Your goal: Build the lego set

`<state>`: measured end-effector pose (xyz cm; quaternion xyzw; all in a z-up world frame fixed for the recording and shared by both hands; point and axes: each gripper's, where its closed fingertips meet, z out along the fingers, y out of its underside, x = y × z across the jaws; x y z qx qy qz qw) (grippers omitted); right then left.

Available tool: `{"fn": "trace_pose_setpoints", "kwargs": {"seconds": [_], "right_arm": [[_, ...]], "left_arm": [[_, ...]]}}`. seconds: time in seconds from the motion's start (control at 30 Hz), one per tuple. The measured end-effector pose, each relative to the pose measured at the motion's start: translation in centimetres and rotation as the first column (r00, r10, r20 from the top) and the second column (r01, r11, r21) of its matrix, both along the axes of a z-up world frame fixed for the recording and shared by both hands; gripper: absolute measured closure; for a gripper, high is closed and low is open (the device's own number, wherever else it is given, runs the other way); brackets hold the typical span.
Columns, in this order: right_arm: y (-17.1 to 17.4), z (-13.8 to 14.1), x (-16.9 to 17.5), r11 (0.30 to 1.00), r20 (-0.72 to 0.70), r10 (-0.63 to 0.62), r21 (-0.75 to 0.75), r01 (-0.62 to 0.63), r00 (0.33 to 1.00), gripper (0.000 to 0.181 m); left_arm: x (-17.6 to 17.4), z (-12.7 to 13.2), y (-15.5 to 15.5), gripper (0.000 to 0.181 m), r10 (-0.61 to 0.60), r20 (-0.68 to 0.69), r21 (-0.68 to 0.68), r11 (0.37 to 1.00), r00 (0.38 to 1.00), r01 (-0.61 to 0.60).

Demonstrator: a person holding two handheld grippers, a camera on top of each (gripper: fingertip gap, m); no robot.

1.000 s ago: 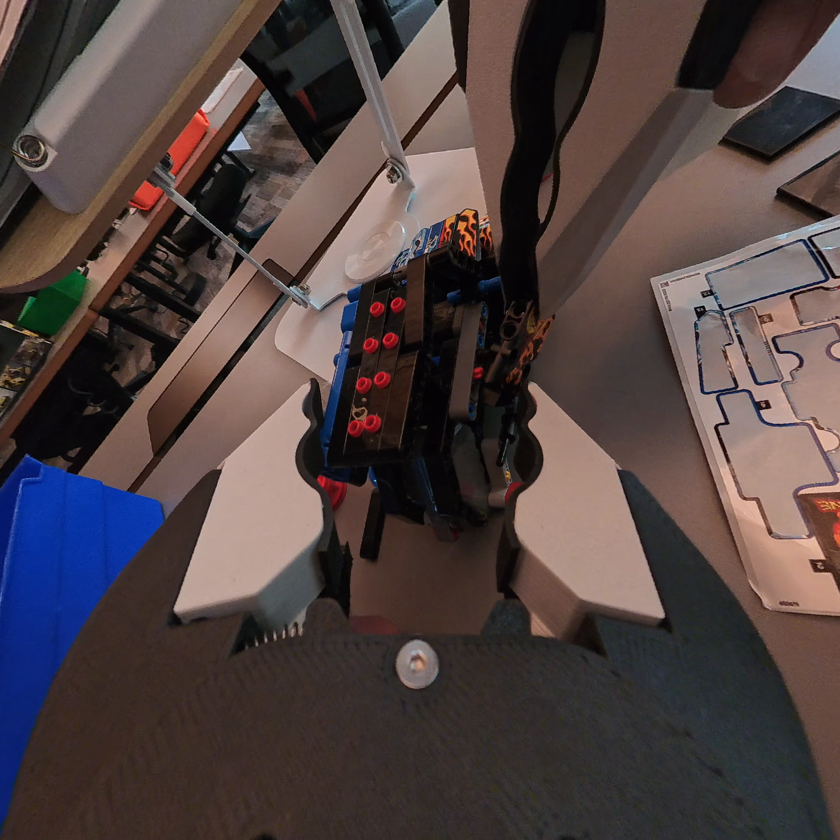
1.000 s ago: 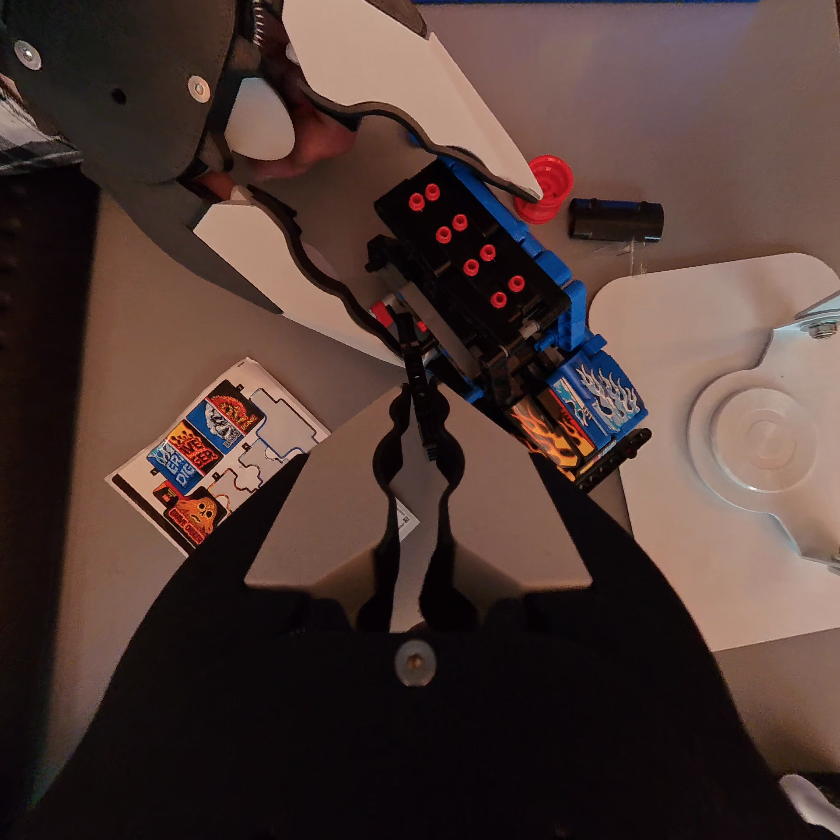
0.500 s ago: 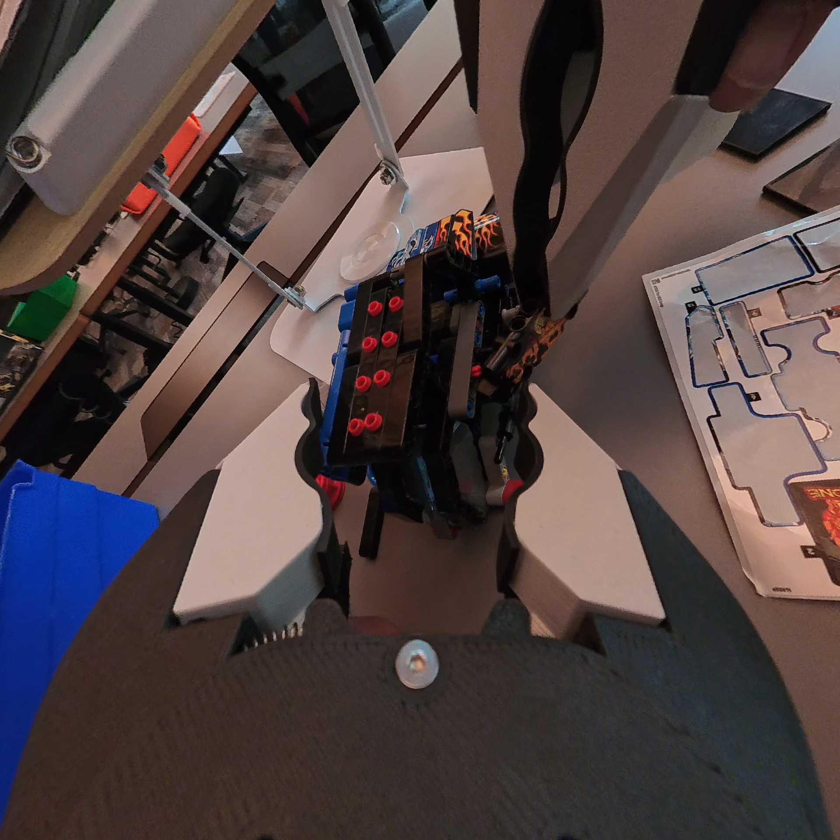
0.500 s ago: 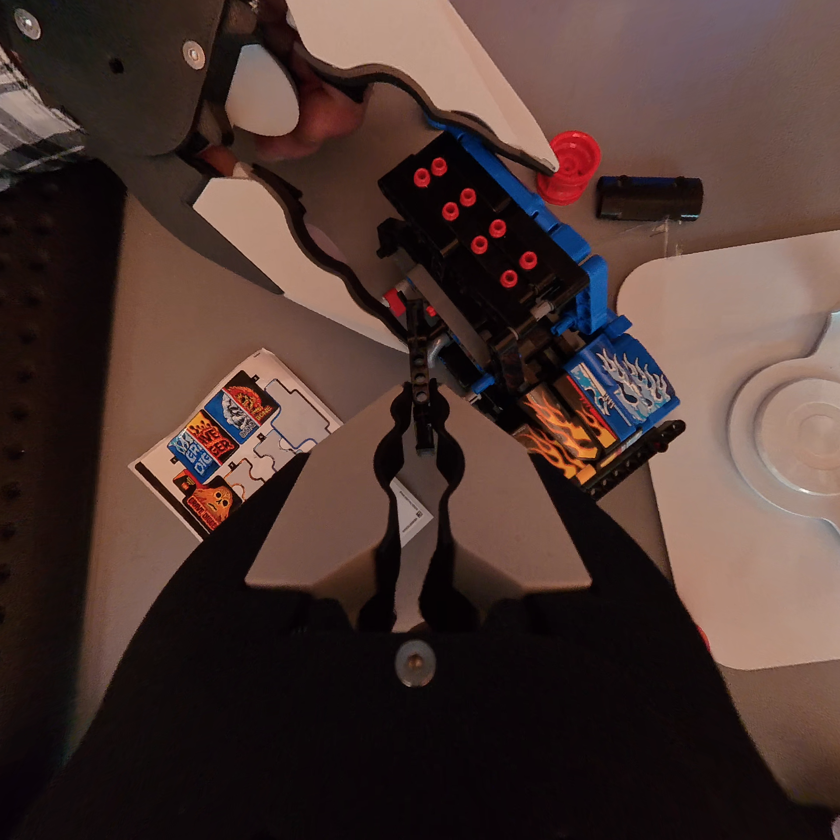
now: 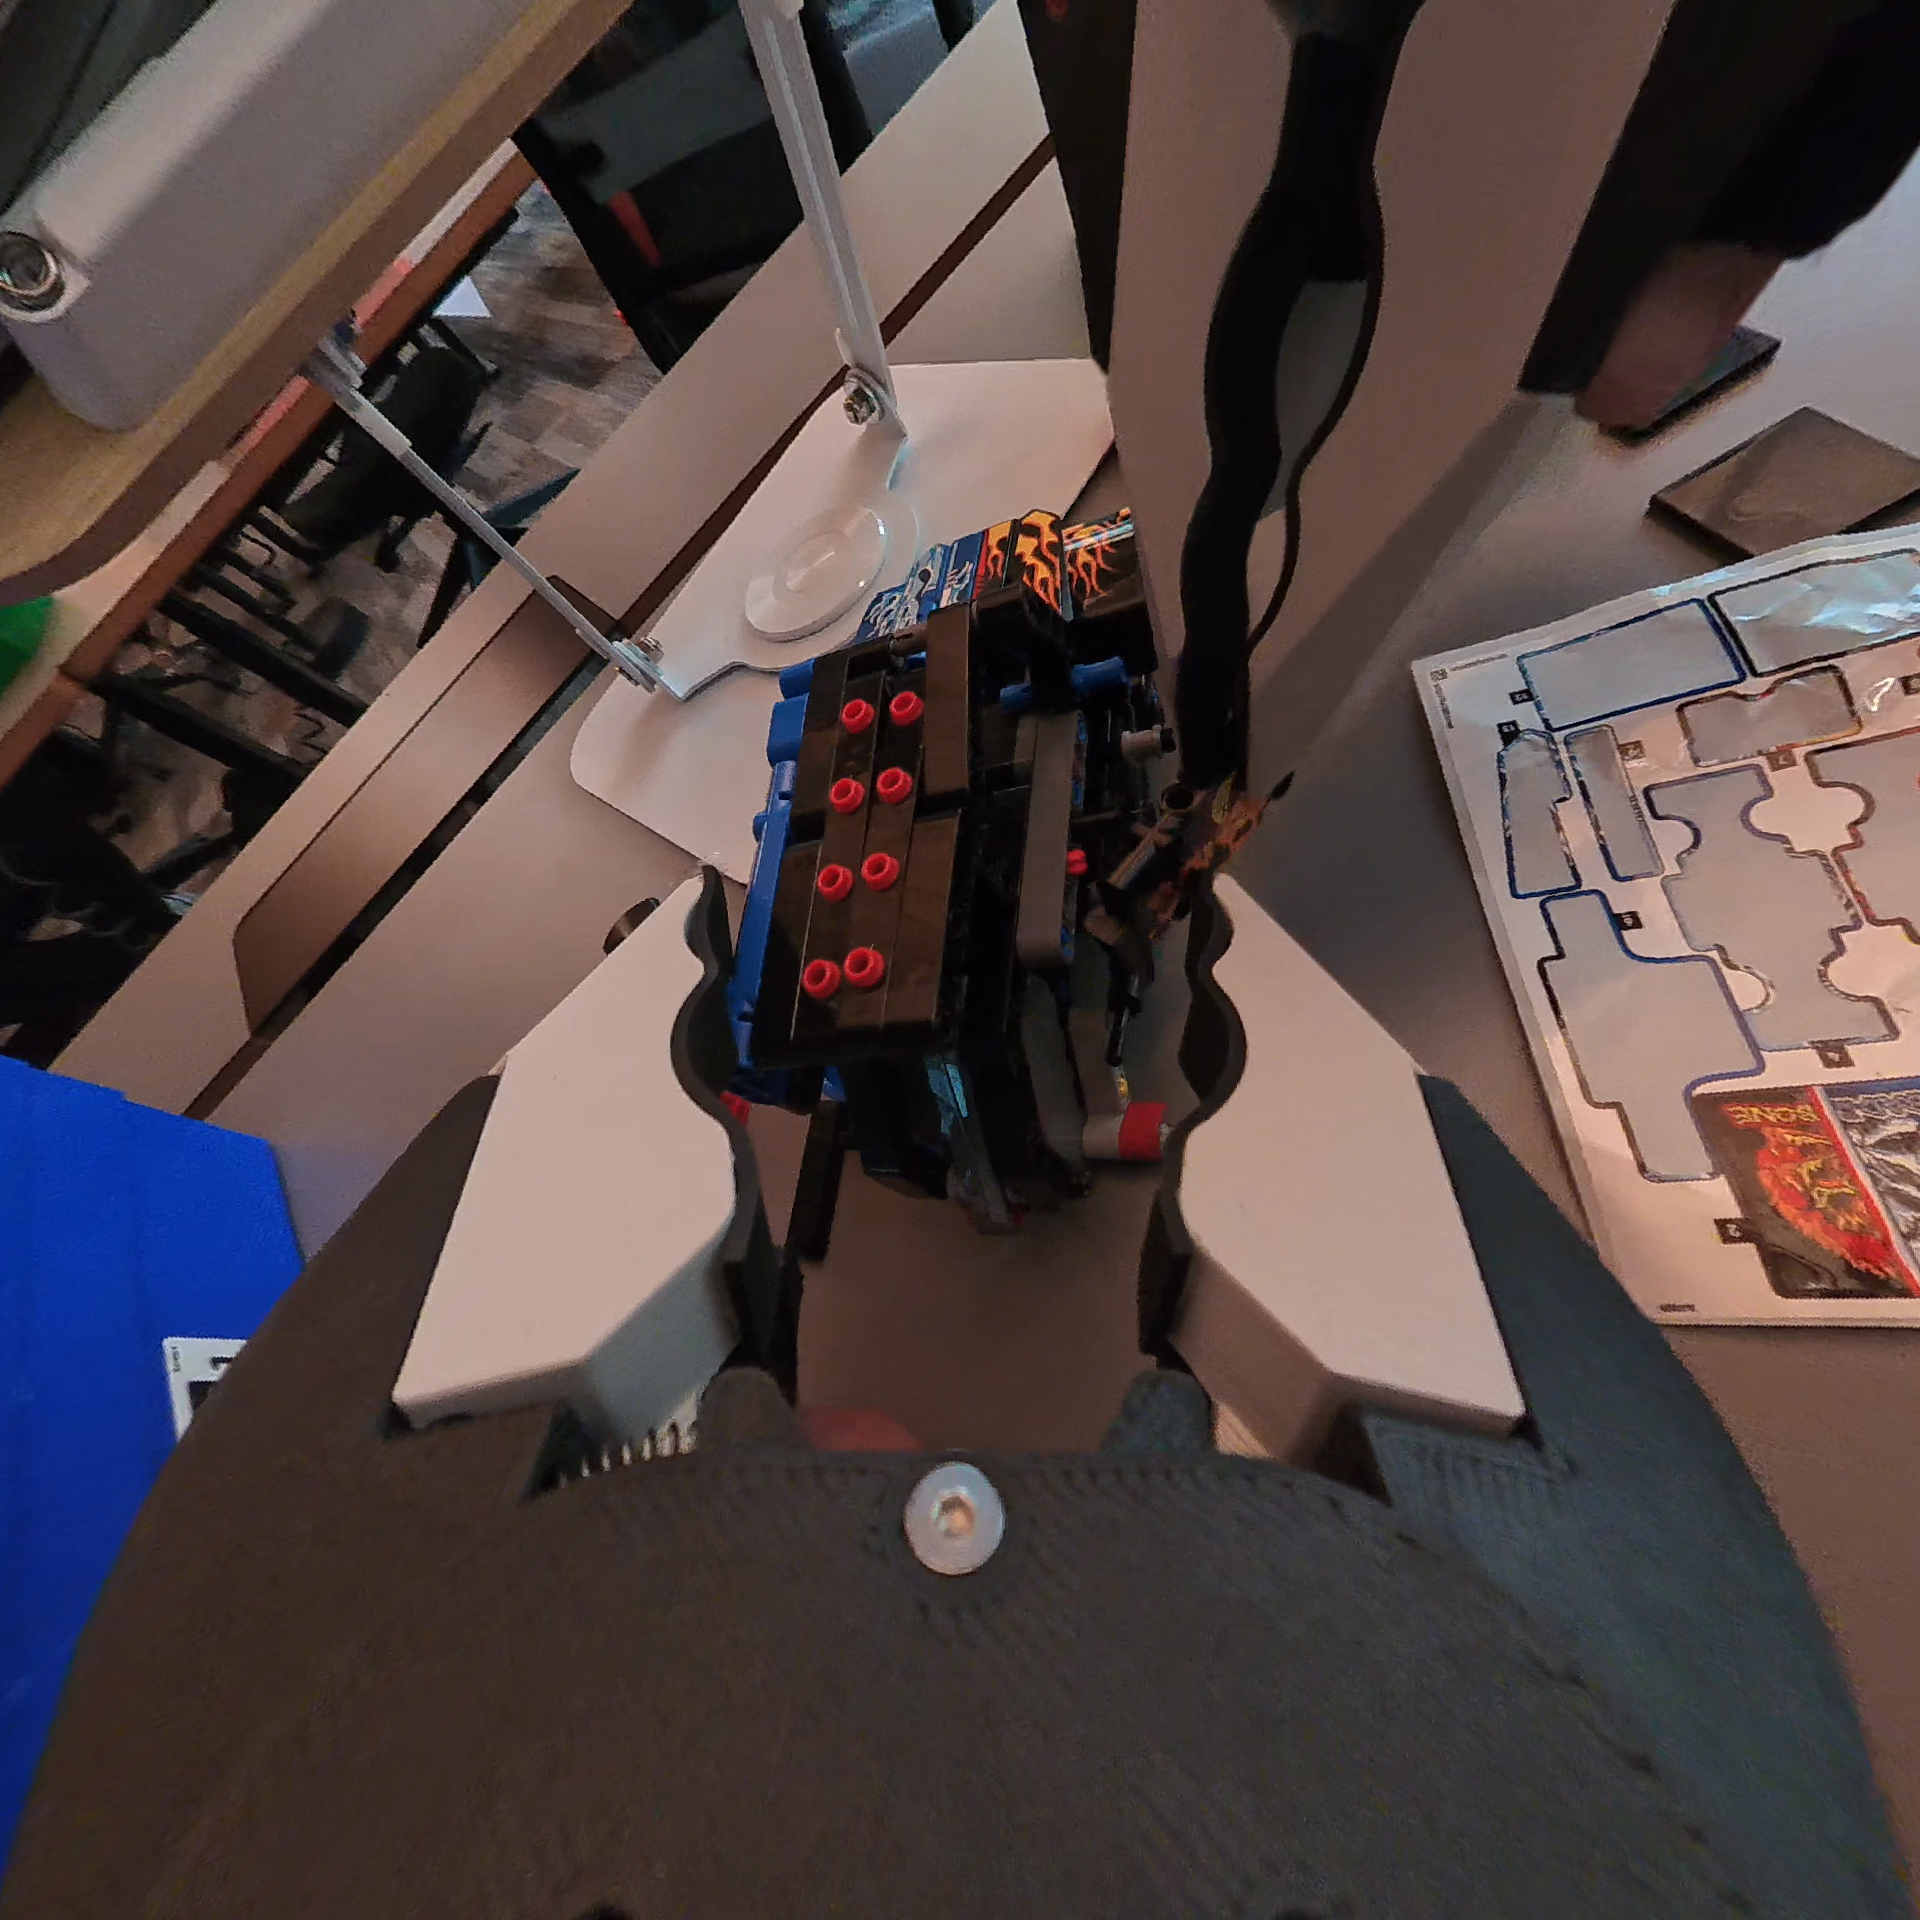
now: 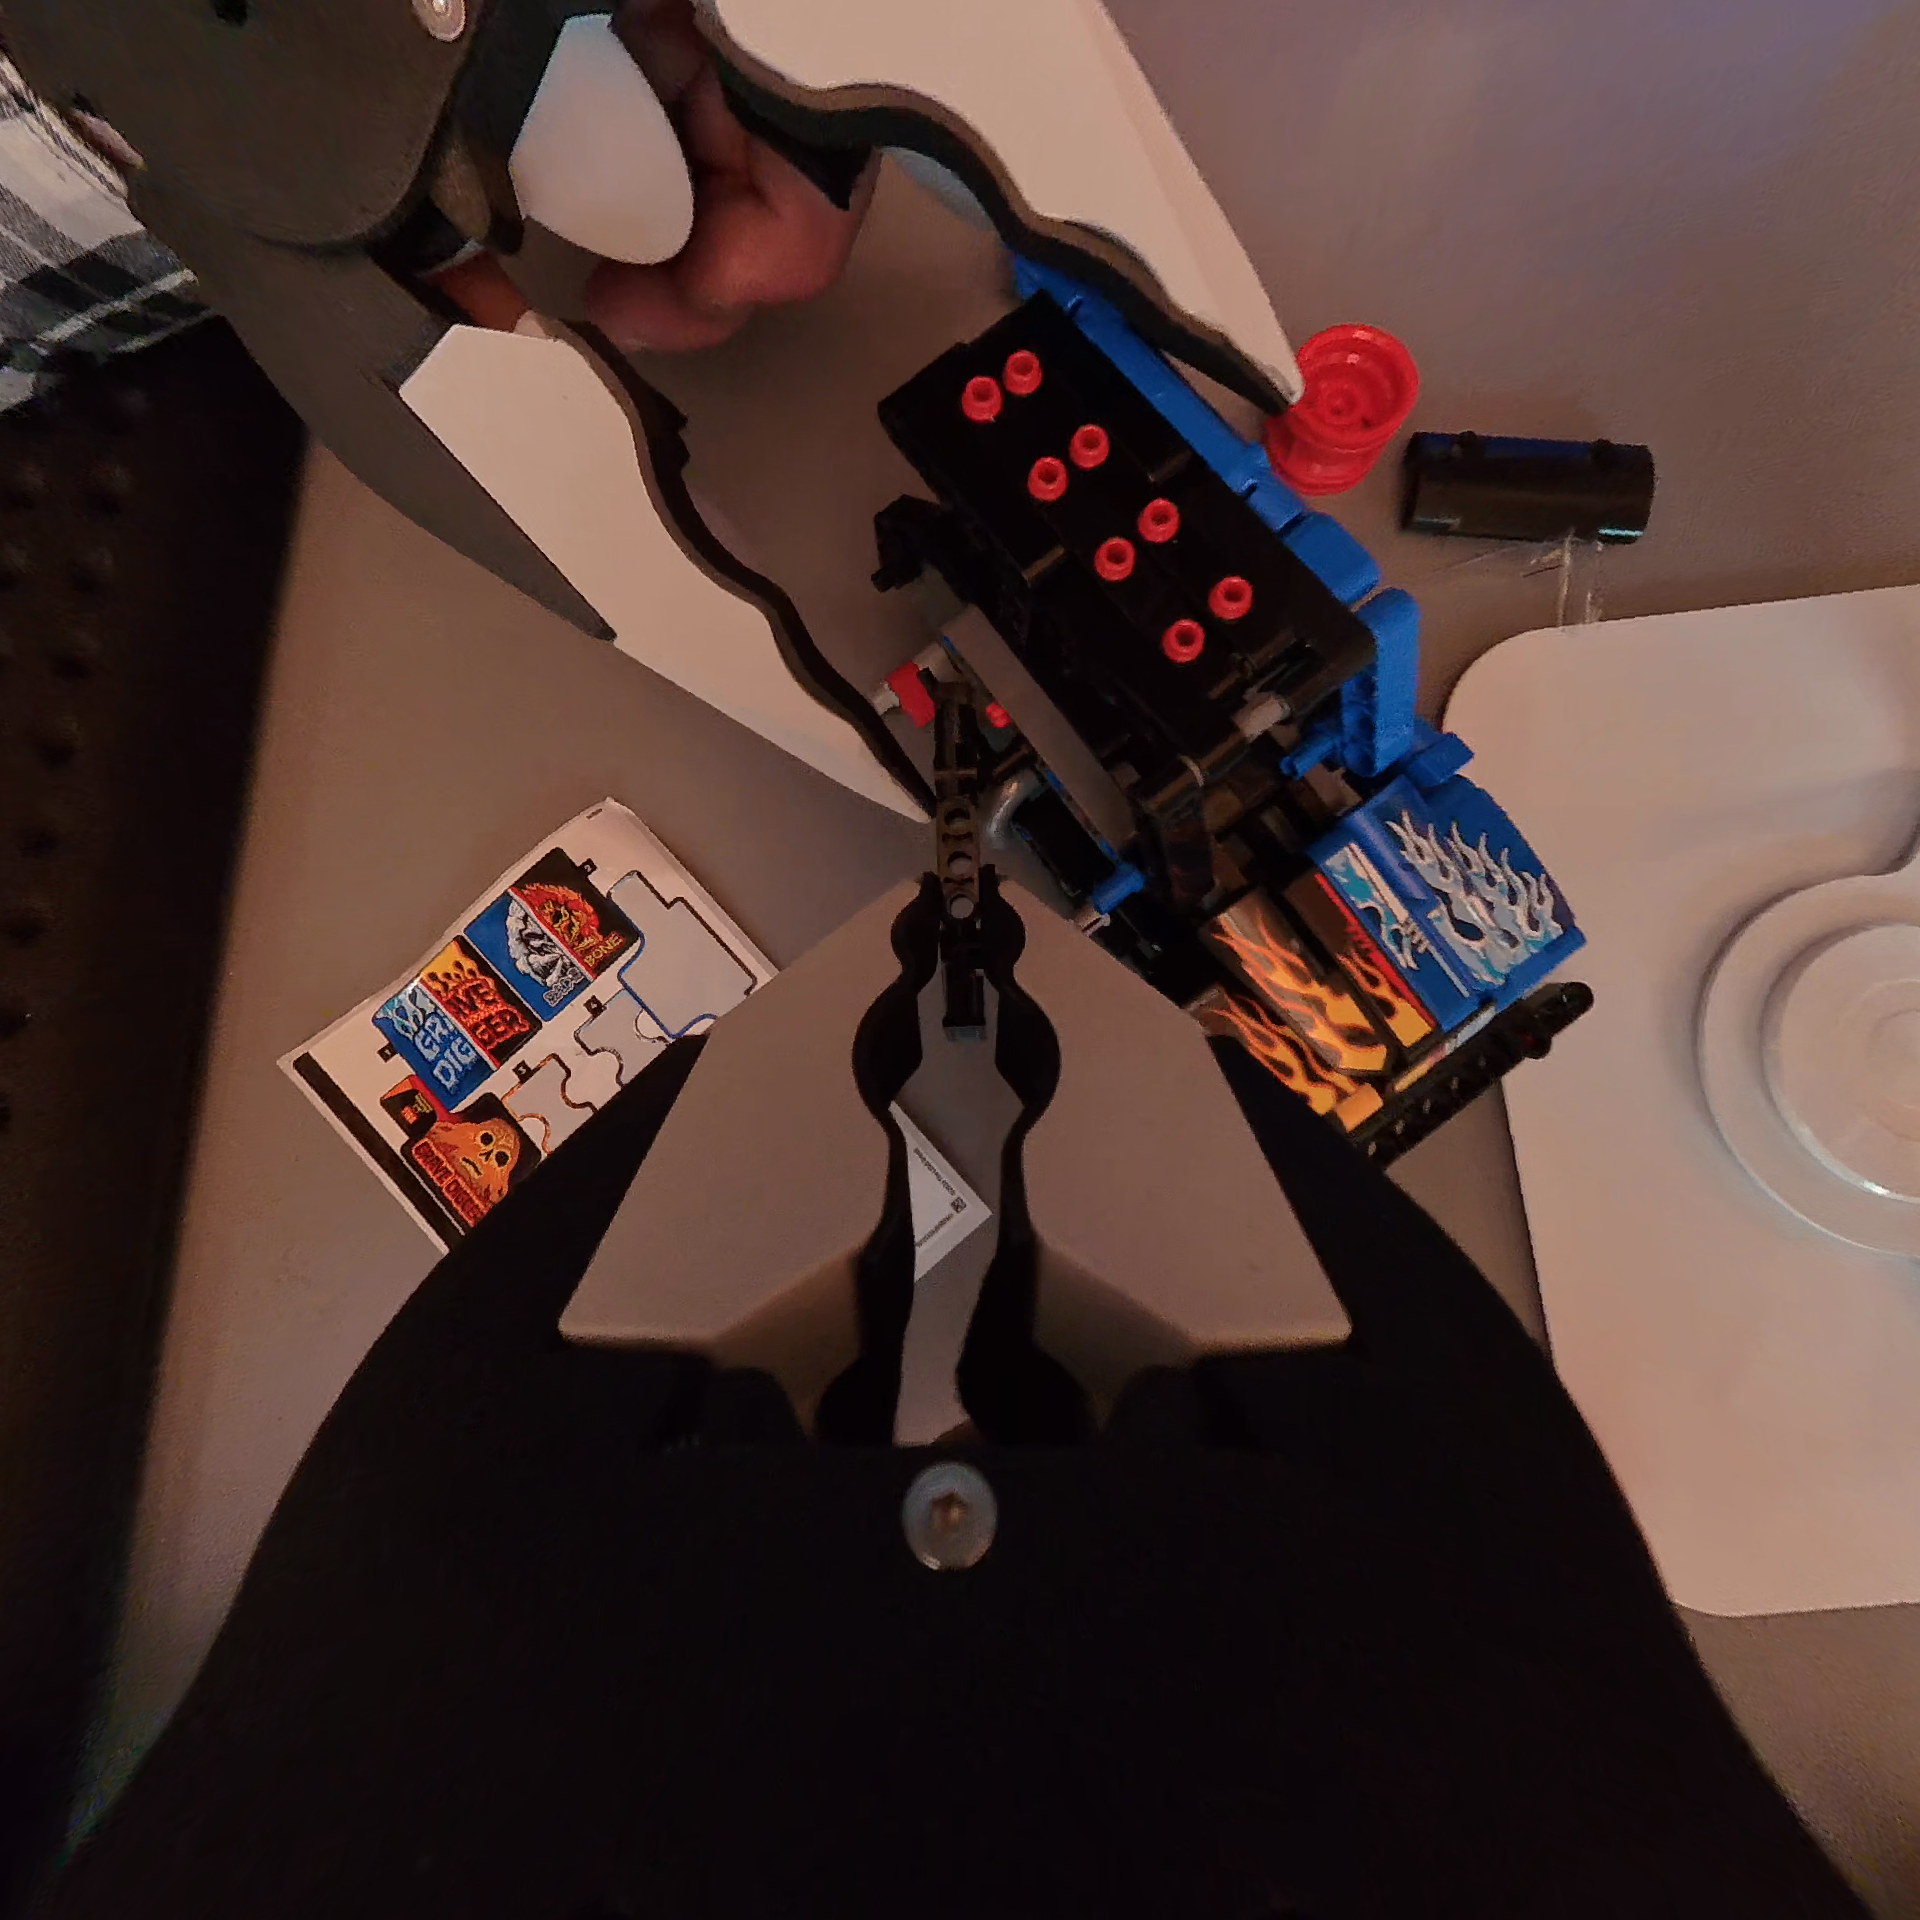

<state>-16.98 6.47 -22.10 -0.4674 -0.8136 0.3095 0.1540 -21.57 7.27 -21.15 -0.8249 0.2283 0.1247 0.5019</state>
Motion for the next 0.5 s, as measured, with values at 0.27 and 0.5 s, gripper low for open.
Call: {"fn": "trace_pose_setpoints", "kwargs": {"seconds": [0.27, 0.5], "right_arm": [[0.6, 0.4, -0.3, 0.999, -0.019, -0.033, -0.009, 0.033, 0.999, 0.175], [1.1, 0.5, -0.7, 0.994, -0.018, -0.077, 0.072, 0.078, 0.997, 0.174]], "left_arm": [[-0.1, 0.1, 0.2, 0.099, 0.016, 0.01, 0.012, 1.0, 1.0, -0.016], [-0.4, 0.1, 0.6, 0.098, 0.038, 0.01, 0.025, 0.999, 0.999, -0.038]]}}
